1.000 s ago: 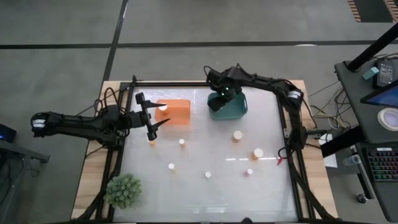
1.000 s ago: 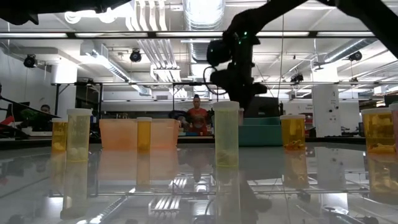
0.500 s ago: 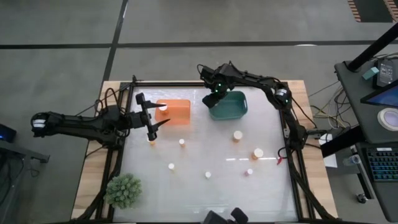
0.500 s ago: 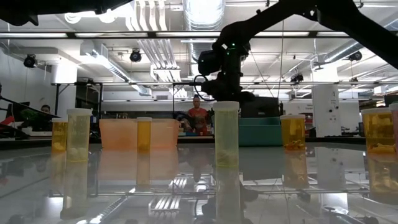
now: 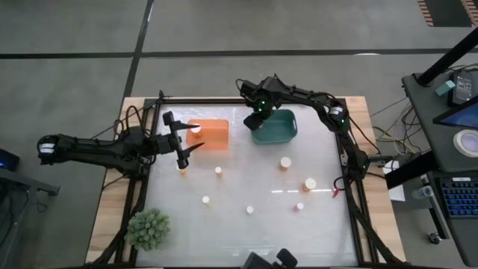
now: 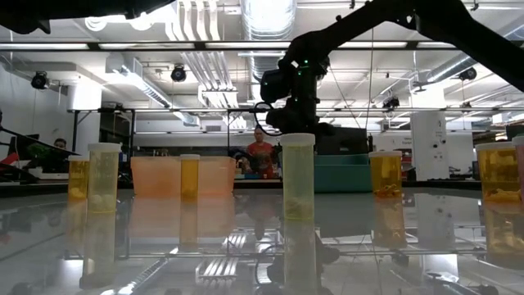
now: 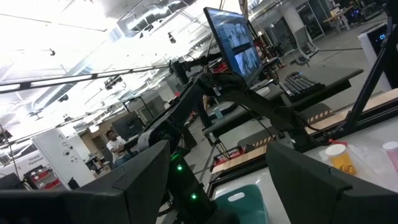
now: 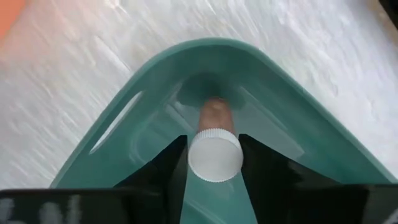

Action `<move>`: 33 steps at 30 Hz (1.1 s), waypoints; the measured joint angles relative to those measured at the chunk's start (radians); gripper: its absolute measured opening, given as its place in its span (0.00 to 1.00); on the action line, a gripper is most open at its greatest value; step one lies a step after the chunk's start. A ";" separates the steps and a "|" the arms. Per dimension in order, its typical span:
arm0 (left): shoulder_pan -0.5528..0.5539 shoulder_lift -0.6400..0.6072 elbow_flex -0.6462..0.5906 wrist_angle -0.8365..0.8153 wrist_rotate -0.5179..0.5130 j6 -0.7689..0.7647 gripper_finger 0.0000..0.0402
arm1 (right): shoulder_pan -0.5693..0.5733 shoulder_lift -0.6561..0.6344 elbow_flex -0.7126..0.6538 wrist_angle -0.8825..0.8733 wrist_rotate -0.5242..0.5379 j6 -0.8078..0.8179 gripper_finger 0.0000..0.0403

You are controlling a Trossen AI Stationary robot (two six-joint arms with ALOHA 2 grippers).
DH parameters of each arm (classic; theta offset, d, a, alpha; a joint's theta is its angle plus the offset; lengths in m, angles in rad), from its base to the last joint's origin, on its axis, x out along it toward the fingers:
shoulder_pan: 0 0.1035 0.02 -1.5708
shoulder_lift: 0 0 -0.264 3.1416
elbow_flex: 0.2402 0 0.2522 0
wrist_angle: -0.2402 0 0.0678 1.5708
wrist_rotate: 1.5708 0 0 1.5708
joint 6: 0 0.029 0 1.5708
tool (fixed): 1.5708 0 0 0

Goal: Pick and place medicine bottles into bin by pill shape (circle, oval)
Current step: Put the top pink pill bottle into the green bin

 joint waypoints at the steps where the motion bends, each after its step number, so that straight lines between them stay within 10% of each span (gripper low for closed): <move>1: 0.000 0.000 0.000 0.000 0.000 0.000 0.63 | 0.000 0.000 0.000 0.001 0.001 0.000 0.37; 16: 0.000 0.000 0.000 -0.001 0.000 0.000 0.63 | -0.003 -0.006 0.099 -0.099 0.049 0.002 0.47; 33: 0.000 0.000 0.000 -0.001 0.000 -0.001 0.63 | 0.000 0.001 0.067 -0.059 0.053 -0.024 0.02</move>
